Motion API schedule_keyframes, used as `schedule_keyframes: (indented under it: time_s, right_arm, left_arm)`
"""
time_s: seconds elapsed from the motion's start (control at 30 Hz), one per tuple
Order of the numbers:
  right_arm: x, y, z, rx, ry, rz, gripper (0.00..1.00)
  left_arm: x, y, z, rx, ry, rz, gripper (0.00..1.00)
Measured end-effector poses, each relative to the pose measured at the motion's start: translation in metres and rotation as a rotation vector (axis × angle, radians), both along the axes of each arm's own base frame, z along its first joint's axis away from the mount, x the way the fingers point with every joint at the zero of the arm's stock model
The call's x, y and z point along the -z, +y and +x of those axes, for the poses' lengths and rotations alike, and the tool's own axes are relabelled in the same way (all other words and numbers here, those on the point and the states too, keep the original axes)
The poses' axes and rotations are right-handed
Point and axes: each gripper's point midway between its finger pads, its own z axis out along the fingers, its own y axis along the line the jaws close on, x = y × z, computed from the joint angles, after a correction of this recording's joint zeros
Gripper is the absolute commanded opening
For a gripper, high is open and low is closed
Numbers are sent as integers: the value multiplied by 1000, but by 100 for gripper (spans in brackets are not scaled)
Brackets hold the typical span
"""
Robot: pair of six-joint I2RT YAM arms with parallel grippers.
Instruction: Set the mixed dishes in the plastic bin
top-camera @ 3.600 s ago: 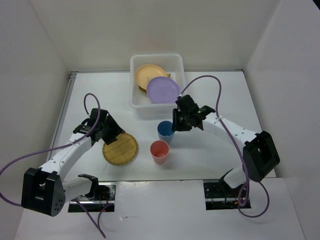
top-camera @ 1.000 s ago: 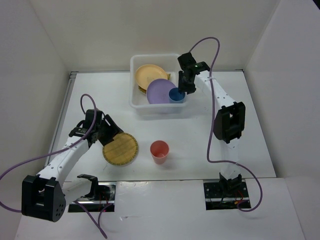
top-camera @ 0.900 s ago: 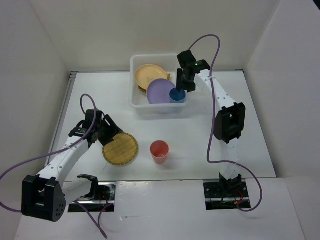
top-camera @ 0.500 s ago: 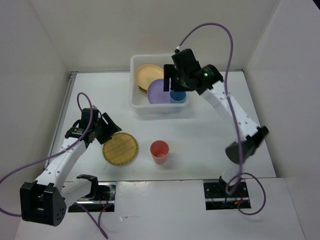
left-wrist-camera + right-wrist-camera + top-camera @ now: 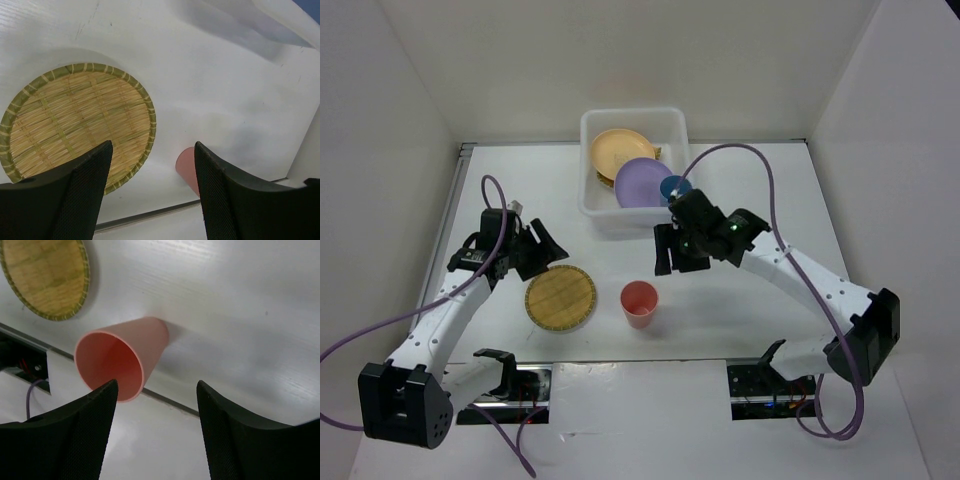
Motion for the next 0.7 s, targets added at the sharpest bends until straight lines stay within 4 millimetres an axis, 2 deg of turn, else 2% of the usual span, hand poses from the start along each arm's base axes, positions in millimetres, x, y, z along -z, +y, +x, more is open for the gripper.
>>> schedule_keyframes:
  time_s: [0.1, 0.27, 0.47, 0.53, 0.63, 0.67, 0.7]
  right_arm:
    - [23, 3, -16, -20, 62, -32, 68]
    - [31, 23, -22, -54, 68, -19, 68]
    - [56, 45, -28, -89, 108, -51, 66]
    - [68, 47, -30, -85, 124, -85, 60]
    - [81, 47, -31, -75, 138, -133, 40]
    - [84, 46, -32, -71, 140, -143, 22]
    - [84, 46, -32, -71, 137, -150, 15]
  left_arm:
    - [0, -1, 0, 7, -1, -3, 74]
    - [-1, -2, -1, 10, 0, -7, 74]
    - [-1, -2, -1, 11, 0, -7, 74]
    - [-1, -2, -1, 11, 0, -7, 74]
    - [0, -2, -1, 11, 2, -6, 74]
    - [1, -2, -2, 11, 4, -6, 74]
    - [2, -2, -2, 11, 6, -6, 74]
